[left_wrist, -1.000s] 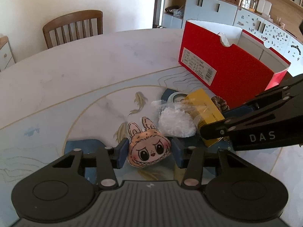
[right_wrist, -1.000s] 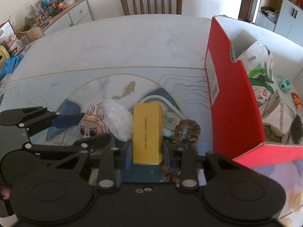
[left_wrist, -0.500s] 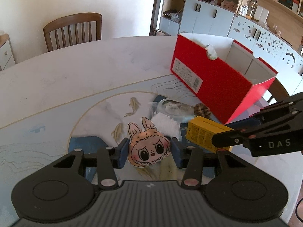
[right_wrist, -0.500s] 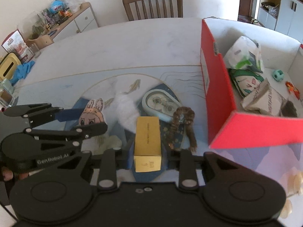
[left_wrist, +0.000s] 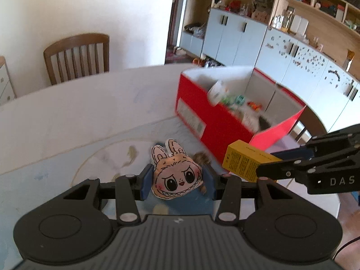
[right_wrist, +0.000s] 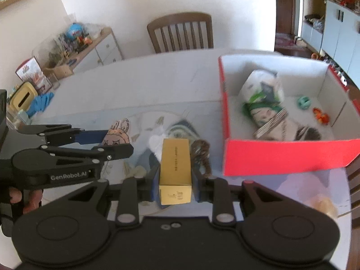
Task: Organize objects
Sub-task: 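Carry the bunny plush and yellow box over the shoebox with both tools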
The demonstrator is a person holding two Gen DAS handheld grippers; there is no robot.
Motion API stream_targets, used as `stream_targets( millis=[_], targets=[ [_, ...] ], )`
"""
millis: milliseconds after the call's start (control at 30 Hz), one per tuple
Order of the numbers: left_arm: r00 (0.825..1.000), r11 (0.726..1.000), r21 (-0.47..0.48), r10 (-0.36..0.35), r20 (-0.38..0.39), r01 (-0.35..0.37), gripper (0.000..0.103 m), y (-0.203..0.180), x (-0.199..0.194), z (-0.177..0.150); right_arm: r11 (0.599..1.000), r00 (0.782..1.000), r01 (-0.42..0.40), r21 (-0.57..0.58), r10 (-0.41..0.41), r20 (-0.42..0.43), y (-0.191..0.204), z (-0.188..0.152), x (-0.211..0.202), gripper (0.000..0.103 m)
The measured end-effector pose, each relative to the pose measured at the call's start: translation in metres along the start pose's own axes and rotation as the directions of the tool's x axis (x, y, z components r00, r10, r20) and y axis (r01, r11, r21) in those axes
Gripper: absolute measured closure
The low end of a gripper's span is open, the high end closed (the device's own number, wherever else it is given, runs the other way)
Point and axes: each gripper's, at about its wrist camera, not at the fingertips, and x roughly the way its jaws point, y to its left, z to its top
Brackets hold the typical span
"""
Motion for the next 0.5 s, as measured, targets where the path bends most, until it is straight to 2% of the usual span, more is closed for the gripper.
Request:
stream_targets(
  millis=[267,500],
  targets=[
    [0.998,1.000,0.014,-0.017,0.055,0.016,0.057,-0.032,-0.002,0.042,0.999,0.994,0.037,0.038,-0.040,0.099,-0.045,0.019,-0.036,0.075],
    [0.998,0.999,0.029,-0.023,0.067,0.021,0.057,-0.071,0.014,0.073,0.994,0.985,0.078,0.074,-0.088,0.151,-0.096,0.034,-0.055,0.075]
  ],
)
